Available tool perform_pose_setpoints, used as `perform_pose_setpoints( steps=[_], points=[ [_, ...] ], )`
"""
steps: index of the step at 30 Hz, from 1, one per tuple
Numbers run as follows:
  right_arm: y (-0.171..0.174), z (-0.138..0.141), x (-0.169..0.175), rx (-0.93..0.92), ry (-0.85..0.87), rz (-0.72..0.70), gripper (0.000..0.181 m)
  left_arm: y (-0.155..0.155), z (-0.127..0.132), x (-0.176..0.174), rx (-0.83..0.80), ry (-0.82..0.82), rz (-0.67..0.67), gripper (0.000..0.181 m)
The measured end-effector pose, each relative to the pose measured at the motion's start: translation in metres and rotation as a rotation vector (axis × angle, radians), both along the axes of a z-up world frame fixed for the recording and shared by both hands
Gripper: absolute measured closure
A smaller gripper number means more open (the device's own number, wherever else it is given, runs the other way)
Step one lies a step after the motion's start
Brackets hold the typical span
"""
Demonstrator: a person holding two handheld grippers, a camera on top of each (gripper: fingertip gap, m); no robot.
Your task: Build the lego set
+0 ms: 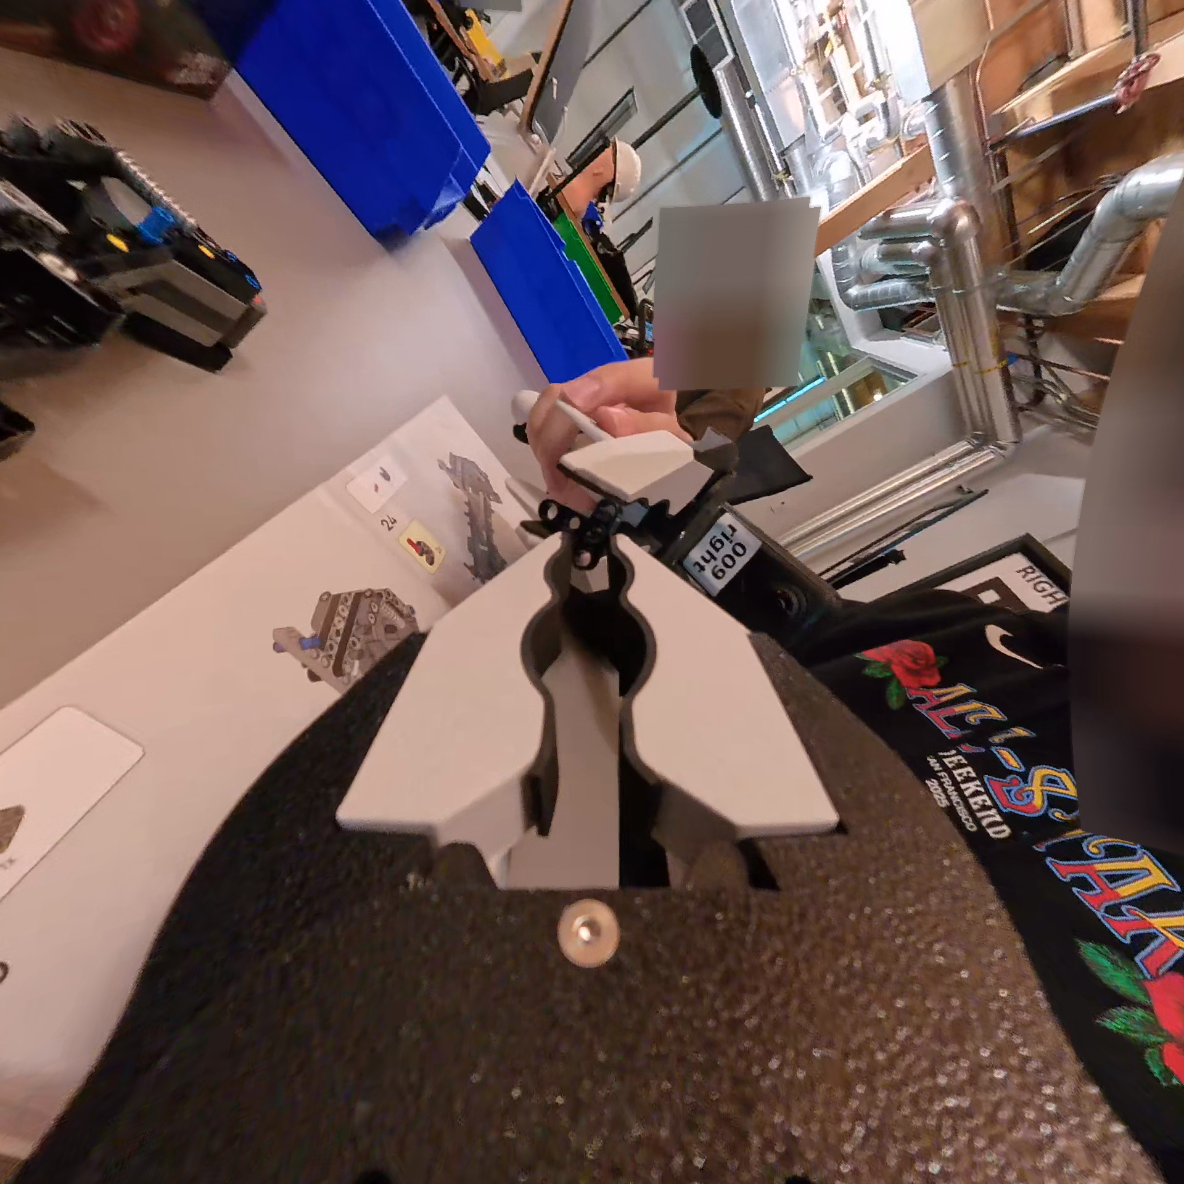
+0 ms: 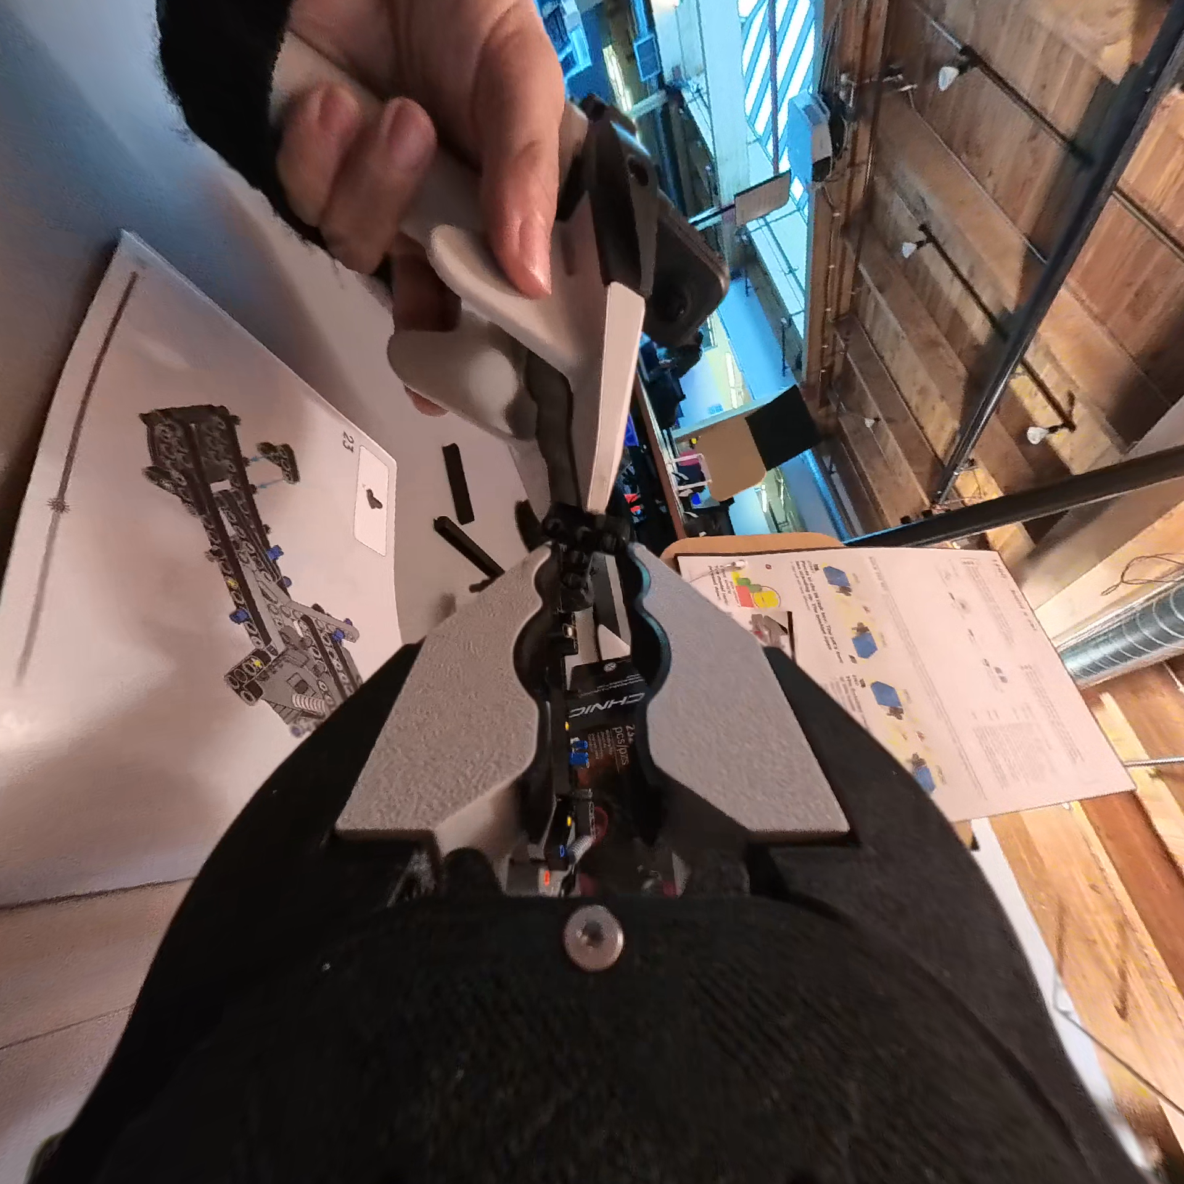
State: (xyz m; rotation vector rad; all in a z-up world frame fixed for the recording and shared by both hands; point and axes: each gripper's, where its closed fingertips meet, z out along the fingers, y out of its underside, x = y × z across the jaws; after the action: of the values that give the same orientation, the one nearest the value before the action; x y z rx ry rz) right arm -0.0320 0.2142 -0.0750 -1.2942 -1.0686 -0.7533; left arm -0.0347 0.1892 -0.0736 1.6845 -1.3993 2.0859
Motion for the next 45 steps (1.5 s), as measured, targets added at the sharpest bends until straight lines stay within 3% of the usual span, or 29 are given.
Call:
perform_pose_setpoints(
  steps=[4,7,10,13,15,20,25,33,45],
  points=[
    [0.001,0.001,0.007,-0.045,0.122,-0.017,0.177,0.014,0.007,0.007,0.125,-0.071,0.087,0.177],
    [0.004,-0.006,0.006,-0.130,0.271,-0.007,0.176,0.030,0.017,0.009,0.348,-0.198,0.182,0.181],
    [0.007,-0.009,0.008,-0.198,0.396,-0.023,0.177,0.027,0.017,0.006,0.620,-0.318,0.125,0.181],
    [0.008,-0.016,0.008,-0.297,0.538,-0.012,0.176,0.034,-0.004,0.008,0.968,-0.366,0.033,0.149],
    [0.008,-0.017,0.007,-0.330,0.622,0.006,0.176,0.034,-0.017,0.010,1.104,-0.399,-0.062,0.140],
    [0.008,-0.018,0.000,-0.387,0.749,0.075,0.176,0.018,-0.020,0.013,0.939,-0.501,-0.197,0.140],
    [0.010,-0.028,-0.004,-0.436,0.784,0.109,0.177,0.016,-0.023,0.008,0.866,-0.584,-0.190,0.150],
    [0.013,-0.037,-0.010,-0.496,0.779,0.101,0.176,0.018,-0.036,0.001,0.906,-0.579,-0.206,0.150],
    [0.006,-0.025,-0.016,-0.532,0.963,0.232,0.176,0.013,-0.018,0.001,0.855,-0.665,-0.161,0.159]
  ],
)
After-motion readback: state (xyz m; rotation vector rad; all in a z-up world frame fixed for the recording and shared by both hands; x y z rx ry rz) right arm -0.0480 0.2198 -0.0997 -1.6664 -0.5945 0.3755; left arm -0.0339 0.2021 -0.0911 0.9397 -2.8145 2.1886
